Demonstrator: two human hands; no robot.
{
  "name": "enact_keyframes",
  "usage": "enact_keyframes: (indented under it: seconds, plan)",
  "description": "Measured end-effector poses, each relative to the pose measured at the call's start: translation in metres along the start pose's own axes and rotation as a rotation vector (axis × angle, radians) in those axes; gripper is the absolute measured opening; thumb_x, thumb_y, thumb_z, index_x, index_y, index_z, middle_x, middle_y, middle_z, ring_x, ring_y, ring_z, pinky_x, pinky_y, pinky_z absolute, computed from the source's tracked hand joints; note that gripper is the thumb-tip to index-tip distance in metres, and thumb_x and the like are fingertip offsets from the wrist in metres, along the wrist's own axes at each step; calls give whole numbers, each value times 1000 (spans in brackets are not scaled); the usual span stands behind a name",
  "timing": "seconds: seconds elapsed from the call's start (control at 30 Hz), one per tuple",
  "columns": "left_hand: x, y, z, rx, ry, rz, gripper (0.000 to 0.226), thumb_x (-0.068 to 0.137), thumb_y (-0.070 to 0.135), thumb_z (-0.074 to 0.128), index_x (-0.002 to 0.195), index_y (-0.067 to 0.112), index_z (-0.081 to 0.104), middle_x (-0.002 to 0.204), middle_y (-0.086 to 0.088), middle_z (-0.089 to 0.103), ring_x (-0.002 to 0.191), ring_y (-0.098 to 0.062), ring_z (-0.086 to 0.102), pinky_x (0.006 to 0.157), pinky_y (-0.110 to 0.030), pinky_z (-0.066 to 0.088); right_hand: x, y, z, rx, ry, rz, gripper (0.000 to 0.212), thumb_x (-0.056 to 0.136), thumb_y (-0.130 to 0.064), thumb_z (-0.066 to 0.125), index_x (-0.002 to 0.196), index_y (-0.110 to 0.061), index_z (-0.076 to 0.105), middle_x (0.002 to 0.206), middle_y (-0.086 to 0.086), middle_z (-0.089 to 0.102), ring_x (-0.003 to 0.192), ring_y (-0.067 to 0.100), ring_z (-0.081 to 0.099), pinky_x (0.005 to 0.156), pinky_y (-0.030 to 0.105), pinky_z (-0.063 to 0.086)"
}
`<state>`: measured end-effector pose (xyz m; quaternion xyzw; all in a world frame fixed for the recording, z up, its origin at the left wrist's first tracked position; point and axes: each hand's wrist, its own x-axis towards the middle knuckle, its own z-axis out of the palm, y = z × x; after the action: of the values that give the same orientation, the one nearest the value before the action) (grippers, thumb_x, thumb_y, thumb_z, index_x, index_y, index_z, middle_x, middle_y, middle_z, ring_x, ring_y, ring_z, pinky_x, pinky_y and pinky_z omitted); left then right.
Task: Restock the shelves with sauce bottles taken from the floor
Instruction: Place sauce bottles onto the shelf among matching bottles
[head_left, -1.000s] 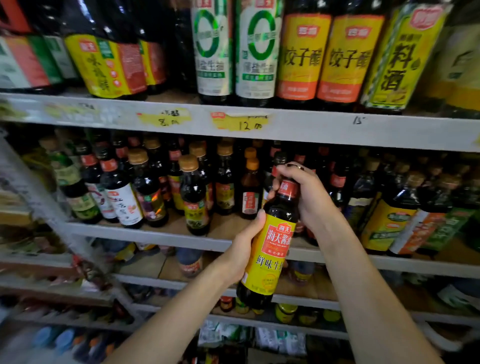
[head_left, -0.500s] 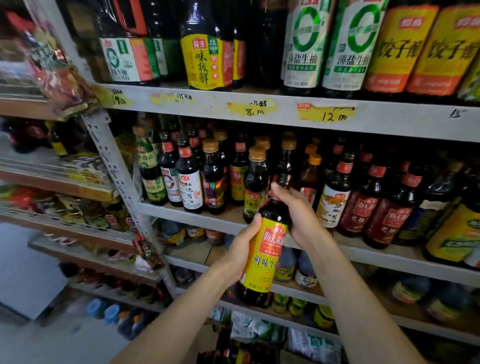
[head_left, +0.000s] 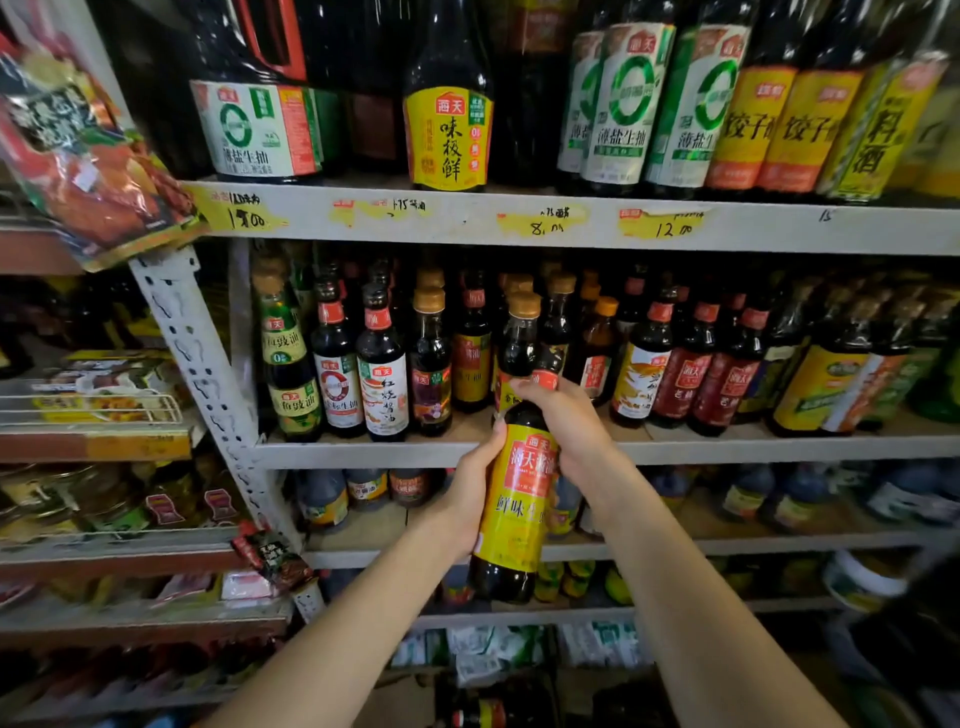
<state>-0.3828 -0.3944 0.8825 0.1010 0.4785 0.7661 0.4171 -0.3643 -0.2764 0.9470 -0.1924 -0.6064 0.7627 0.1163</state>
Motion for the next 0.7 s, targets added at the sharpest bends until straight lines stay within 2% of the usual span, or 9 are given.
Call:
enact_keyframes:
  seconds: [0.1, 0.2, 0.27, 0.43, 0.53, 0.6, 0.7]
  plan:
    - [-6, 5, -6, -8, -71, -12, 71, 86, 69, 51, 98, 2, 73, 89, -28, 67, 72, -37, 68, 68, -40, 56, -7, -7, 11, -41, 28, 5, 19, 88, -18, 73, 104, -10, 66, 102, 18, 71, 84, 30, 70, 81, 43, 58]
    - [-12, 8, -9, 11, -138, -19, 72, 89, 70, 43, 96, 5, 74, 87, -28, 68, 70, -37, 68, 69, -40, 57, -14, -10, 17, -53, 53, 2, 25, 88, -19, 73, 109, -8, 65, 108, 19, 70, 93, 35, 69, 91, 49, 57]
    - [-16, 10, -11, 6, -166, -13, 72, 91, 69, 40, 96, 7, 75, 86, -28, 68, 70, -37, 68, 70, -41, 57, -18, -10, 21, -58, 60, -5, 27, 89, -20, 73, 111, -7, 64, 109, 19, 70, 95, 35, 69, 91, 49, 57]
    - [-23, 14, -14, 22, -199, -1, 72, 92, 69, 39, 94, 7, 75, 86, -28, 67, 69, -37, 67, 68, -40, 57, -21, -7, 24, -63, 56, -23, 28, 88, -20, 73, 112, -7, 64, 101, 15, 72, 85, 29, 71, 79, 41, 59]
    - [-24, 16, -17, 69, -190, 22, 70, 91, 67, 41, 101, 5, 72, 87, -26, 68, 70, -36, 68, 65, -38, 57, -22, -6, 22, -83, 26, -32, 31, 89, -22, 72, 113, -5, 64, 93, 13, 73, 79, 24, 73, 71, 36, 58]
    - [-25, 16, -20, 137, -156, 42, 68, 89, 66, 43, 107, 6, 70, 88, -21, 71, 72, -33, 70, 63, -37, 57, -21, -6, 18, -133, 14, -47, 31, 89, -24, 72, 113, -4, 66, 94, 11, 76, 84, 23, 74, 79, 37, 57]
    - [-22, 16, -24, 273, -116, 170, 46, 93, 62, 44, 103, 28, 73, 93, -11, 74, 80, -27, 72, 66, -38, 58, -19, -9, 15, -169, 17, -62, 29, 91, -22, 69, 109, -1, 68, 99, 14, 76, 97, 29, 72, 90, 41, 53]
